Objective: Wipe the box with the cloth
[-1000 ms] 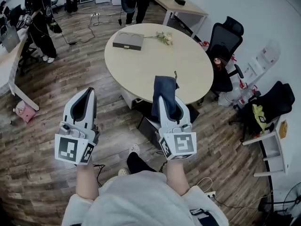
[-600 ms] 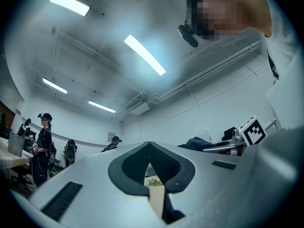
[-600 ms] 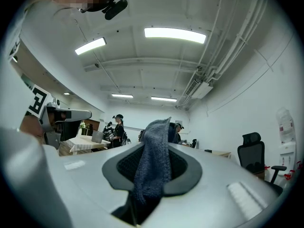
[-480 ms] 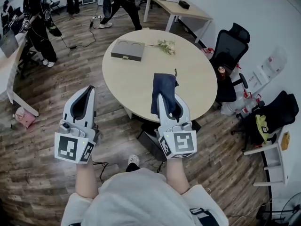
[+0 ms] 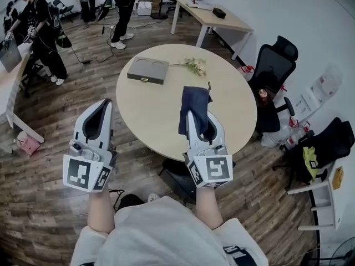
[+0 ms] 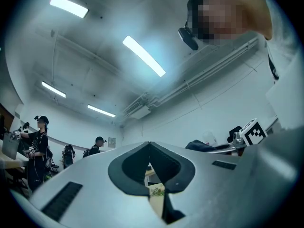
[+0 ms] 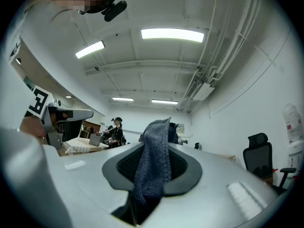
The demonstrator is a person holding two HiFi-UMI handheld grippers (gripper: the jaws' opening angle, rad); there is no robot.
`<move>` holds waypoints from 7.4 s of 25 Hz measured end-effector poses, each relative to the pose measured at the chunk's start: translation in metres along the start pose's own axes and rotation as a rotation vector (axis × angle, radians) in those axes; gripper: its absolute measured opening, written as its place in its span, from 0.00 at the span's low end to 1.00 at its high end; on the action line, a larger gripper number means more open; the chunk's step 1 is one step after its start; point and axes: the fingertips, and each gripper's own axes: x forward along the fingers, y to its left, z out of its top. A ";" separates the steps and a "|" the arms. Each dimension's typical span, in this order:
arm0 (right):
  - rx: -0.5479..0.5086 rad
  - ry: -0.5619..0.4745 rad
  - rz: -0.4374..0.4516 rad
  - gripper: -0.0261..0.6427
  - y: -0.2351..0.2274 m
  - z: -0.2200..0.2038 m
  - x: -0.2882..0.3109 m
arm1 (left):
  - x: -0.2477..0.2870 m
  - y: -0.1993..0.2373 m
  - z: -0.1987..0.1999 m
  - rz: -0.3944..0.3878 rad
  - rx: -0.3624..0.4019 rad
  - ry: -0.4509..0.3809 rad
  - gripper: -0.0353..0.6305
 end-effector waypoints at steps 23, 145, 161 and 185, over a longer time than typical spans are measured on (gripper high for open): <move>0.006 0.018 -0.086 0.17 0.012 -0.049 0.181 | 0.114 0.154 -0.069 -0.100 -0.045 0.010 0.06; 0.130 1.037 -0.280 0.16 -0.031 -0.498 0.556 | 0.446 0.420 -0.358 -0.472 -0.270 0.311 0.06; 0.171 1.041 -0.454 0.16 -0.107 -0.490 0.492 | 0.439 0.393 -0.354 -0.509 -0.251 0.324 0.06; 0.155 1.037 -0.632 0.16 -0.154 -0.462 0.423 | 0.419 0.388 -0.339 -0.508 -0.242 0.311 0.06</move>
